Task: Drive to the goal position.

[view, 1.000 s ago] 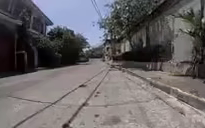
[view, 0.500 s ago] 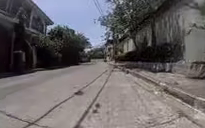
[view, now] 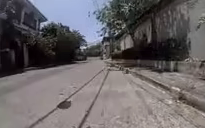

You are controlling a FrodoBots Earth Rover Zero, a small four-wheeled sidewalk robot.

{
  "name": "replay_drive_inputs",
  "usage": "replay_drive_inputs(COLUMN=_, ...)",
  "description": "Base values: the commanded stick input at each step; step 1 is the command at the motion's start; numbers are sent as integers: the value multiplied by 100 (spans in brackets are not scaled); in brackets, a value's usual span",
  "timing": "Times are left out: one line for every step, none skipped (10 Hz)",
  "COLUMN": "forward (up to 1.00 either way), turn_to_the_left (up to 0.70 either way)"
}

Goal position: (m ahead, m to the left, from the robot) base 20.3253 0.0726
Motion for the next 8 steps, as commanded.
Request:
replay_drive_inputs(forward=100, turn_to_the_left=6)
replay_drive_inputs(forward=100, turn_to_the_left=6)
replay_drive_inputs(forward=100, turn_to_the_left=6)
replay_drive_inputs(forward=100, turn_to_the_left=6)
replay_drive_inputs(forward=100, turn_to_the_left=6)
replay_drive_inputs(forward=100, turn_to_the_left=6)
replay_drive_inputs(forward=100, turn_to_the_left=6)
replay_drive_inputs(forward=100, turn_to_the_left=6)
